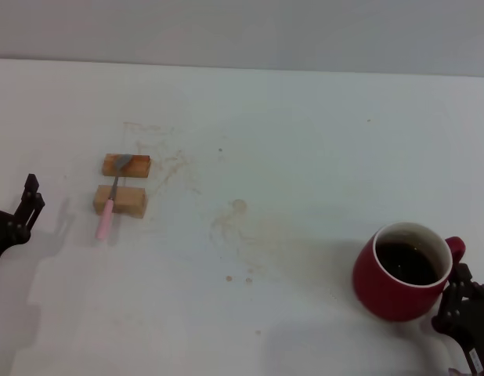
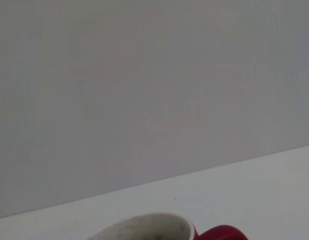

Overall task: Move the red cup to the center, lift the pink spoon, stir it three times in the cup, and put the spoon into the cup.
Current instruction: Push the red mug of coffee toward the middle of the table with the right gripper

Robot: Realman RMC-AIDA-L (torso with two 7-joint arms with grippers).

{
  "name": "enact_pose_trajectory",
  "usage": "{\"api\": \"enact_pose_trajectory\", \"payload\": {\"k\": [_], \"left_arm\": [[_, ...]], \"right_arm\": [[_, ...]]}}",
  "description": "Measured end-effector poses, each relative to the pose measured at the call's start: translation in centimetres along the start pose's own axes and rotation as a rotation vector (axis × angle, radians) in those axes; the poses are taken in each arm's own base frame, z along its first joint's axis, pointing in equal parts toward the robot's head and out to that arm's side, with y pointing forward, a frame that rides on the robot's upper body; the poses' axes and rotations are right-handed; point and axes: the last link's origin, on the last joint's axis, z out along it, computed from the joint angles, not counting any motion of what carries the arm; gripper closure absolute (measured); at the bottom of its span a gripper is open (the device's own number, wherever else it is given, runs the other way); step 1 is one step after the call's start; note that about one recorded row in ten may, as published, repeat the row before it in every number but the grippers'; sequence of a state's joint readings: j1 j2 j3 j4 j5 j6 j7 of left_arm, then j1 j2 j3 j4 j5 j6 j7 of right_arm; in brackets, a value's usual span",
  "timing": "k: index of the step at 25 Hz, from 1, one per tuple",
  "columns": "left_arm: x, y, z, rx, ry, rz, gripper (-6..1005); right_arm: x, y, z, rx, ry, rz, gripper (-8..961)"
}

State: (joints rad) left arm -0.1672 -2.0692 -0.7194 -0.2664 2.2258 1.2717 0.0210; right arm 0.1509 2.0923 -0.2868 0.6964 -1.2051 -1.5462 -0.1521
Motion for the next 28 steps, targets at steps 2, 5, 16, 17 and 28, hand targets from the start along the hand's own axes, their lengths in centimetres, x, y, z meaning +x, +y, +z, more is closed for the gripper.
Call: {"api": "enact_pose_trajectory", "payload": {"k": [2, 5, 16, 17, 28], "left_arm": [[0.0, 0.0, 0.0, 0.0, 0.0, 0.001, 193], [0.0, -0.1, 0.0, 0.001, -0.002, 0.002, 193], [0.0, -0.1, 0.0, 0.0, 0.0, 0.004, 193], [0.0, -0.1, 0.0, 0.0, 0.001, 0.004, 193], [0.1, -0.1, 0.0, -0.001, 0.01, 0.003, 193]], "right_arm": [[0.0, 0.1, 0.2, -0.005, -0.001, 0.0, 953], [-0.1, 0.2, 0.5, -0.013, -0.003, -0.001, 953], [-0.2, 0.5, 2.0, -0.033, 0.009, -0.009, 952], [-0.2, 0.5, 2.2, -0.038, 0.007, -0.01, 952], [-0.5, 1.5, 4.1, -0.088, 0.018, -0.02, 953]]}}
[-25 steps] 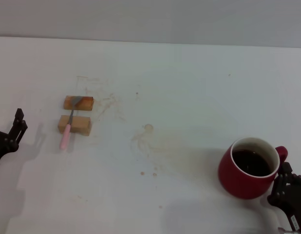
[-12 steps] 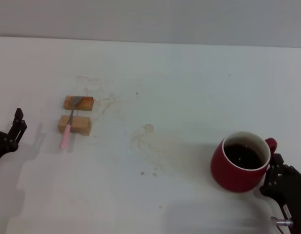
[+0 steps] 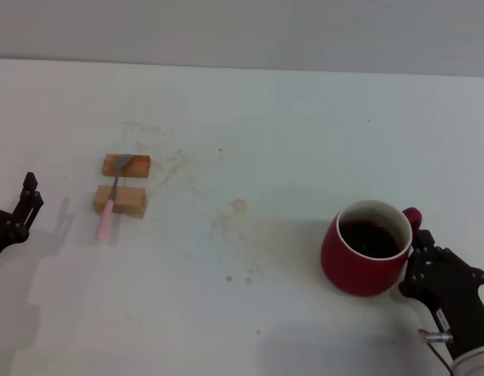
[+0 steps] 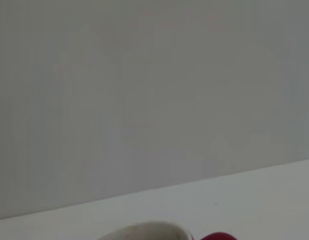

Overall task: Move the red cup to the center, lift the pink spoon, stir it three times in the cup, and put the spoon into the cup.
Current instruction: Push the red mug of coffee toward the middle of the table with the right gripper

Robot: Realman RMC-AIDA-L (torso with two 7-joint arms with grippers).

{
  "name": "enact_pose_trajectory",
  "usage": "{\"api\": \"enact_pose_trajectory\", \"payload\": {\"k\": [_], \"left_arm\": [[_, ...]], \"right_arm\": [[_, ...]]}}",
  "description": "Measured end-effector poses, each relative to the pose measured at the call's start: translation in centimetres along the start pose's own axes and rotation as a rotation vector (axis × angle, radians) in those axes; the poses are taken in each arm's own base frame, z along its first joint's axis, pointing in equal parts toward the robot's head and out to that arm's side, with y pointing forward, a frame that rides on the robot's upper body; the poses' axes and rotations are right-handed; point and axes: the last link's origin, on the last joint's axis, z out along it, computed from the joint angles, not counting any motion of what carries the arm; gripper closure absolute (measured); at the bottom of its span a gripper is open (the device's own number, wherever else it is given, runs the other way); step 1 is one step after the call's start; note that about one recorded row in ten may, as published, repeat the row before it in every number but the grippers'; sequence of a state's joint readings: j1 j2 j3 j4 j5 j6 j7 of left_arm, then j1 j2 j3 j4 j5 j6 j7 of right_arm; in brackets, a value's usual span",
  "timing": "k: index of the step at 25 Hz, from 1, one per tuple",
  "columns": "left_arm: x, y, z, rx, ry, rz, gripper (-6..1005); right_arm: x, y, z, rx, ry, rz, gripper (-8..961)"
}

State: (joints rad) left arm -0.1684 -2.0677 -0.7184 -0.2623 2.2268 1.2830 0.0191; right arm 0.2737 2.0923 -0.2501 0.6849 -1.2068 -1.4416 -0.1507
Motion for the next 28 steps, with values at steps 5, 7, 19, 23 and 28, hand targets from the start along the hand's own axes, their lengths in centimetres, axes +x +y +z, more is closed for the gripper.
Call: {"api": "enact_pose_trajectory", "payload": {"k": [5, 7, 19, 23, 28], "left_arm": [[0.0, 0.0, 0.0, -0.001, 0.002, 0.0, 193], [0.1, 0.1, 0.0, -0.002, 0.004, -0.001, 193], [0.3, 0.3, 0.1, -0.012, 0.019, -0.001, 193], [0.3, 0.3, 0.1, -0.013, 0.019, -0.002, 193], [0.3, 0.3, 0.1, -0.013, 0.018, -0.002, 194]], "right_arm": [[-0.2, 0.4, 0.6, -0.021, 0.0, 0.0, 952], [-0.2, 0.6, 0.9, -0.032, 0.003, -0.002, 952], [-0.3, 1.6, 2.6, -0.08, 0.031, -0.004, 953], [-0.3, 1.8, 3.2, -0.09, 0.043, -0.008, 952], [-0.5, 1.9, 3.9, -0.101, 0.042, -0.014, 953]]}}
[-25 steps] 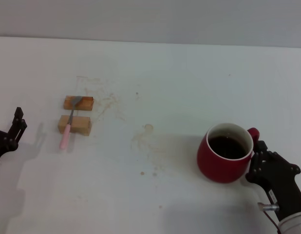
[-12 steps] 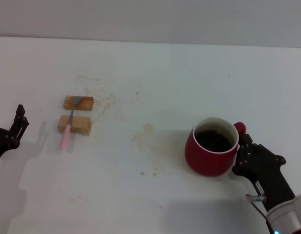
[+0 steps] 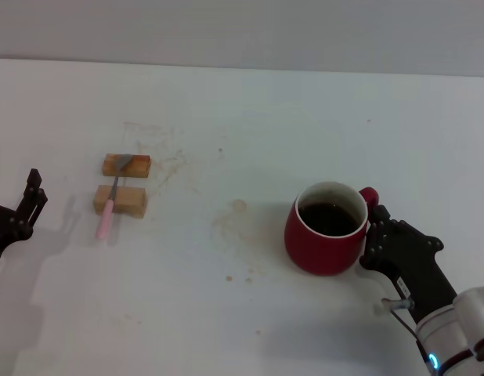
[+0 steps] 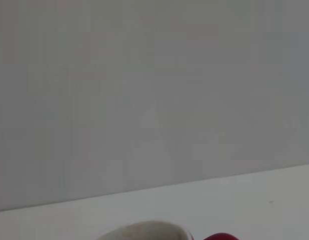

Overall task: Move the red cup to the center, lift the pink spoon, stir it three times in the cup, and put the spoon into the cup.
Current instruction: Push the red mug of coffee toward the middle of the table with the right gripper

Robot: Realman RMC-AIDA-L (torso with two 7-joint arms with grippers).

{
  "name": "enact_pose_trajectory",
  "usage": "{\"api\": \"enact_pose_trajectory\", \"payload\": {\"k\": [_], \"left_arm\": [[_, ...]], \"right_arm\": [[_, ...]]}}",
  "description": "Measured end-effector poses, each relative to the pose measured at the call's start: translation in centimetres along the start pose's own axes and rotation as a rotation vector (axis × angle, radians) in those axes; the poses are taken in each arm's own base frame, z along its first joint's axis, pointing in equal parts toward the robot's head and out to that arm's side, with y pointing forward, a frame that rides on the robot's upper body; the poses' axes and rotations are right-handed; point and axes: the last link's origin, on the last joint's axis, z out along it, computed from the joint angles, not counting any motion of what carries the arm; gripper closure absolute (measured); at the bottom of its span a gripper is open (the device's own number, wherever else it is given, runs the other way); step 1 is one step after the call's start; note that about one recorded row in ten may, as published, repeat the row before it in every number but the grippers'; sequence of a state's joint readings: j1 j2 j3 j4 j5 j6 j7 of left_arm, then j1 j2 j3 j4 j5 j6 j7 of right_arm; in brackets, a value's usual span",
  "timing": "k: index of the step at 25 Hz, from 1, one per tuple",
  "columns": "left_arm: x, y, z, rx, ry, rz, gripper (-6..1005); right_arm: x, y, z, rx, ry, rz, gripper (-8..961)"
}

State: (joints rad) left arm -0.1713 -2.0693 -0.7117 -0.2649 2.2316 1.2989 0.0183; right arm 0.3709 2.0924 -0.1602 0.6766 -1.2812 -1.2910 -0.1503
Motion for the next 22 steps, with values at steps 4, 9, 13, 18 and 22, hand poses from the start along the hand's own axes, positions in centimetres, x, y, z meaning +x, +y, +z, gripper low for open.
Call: {"api": "enact_pose_trajectory", "payload": {"k": [4, 9, 13, 18, 22], "left_arm": [[0.0, 0.0, 0.0, 0.0, 0.0, 0.0, 194], [0.0, 0.0, 0.1, -0.001, 0.001, 0.001, 194], [0.1, 0.0, 0.1, -0.002, 0.002, 0.0, 194], [0.1, 0.2, 0.2, -0.006, 0.006, -0.001, 194], [0.1, 0.2, 0.2, -0.006, 0.007, -0.002, 194]], "right_arm": [[0.0, -0.2, -0.1, 0.007, -0.004, -0.003, 953], [0.4, -1.0, -1.3, 0.056, -0.011, 0.011, 952], [0.6, -1.2, -1.8, 0.07, -0.007, 0.013, 953], [0.6, -1.1, -1.7, 0.067, -0.001, 0.016, 953], [0.5, -0.9, -1.4, 0.057, -0.005, 0.017, 952]]}}
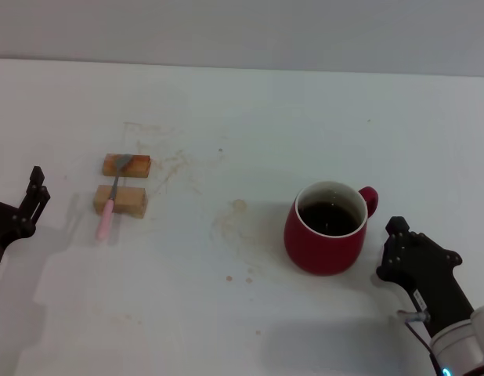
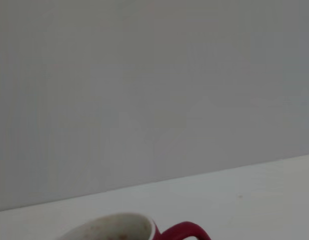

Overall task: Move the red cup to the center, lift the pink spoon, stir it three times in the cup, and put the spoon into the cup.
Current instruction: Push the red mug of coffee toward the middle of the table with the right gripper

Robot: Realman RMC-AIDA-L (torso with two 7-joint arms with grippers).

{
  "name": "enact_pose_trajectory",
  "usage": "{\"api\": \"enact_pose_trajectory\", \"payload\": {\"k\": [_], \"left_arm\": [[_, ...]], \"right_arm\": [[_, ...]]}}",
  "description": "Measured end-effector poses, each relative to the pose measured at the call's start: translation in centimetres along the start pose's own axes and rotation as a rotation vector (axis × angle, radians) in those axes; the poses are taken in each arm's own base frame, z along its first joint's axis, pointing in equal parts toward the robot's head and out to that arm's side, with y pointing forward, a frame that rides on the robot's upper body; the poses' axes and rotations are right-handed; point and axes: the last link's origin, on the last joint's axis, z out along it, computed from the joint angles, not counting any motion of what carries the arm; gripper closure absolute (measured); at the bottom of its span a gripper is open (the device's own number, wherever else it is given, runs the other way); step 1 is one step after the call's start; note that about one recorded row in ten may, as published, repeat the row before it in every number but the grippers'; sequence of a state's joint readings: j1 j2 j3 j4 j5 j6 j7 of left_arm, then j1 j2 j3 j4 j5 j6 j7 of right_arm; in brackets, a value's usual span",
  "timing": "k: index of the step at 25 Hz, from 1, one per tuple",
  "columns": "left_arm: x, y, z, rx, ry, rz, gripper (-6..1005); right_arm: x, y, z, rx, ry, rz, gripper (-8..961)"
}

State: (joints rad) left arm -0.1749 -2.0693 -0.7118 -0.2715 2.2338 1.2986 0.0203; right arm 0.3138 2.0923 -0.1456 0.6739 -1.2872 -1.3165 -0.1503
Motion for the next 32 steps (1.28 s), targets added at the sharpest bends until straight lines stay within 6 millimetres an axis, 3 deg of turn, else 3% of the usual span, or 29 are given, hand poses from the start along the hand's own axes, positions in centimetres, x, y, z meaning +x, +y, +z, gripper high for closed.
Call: {"api": "enact_pose_trajectory", "payload": {"k": [32], "left_arm": [[0.1, 0.1, -0.2, 0.002, 0.008, -0.005, 195]], "right_arm": [[-0.9, 2.5, 2.5, -0.116, 0.009, -0.005, 952]]}}
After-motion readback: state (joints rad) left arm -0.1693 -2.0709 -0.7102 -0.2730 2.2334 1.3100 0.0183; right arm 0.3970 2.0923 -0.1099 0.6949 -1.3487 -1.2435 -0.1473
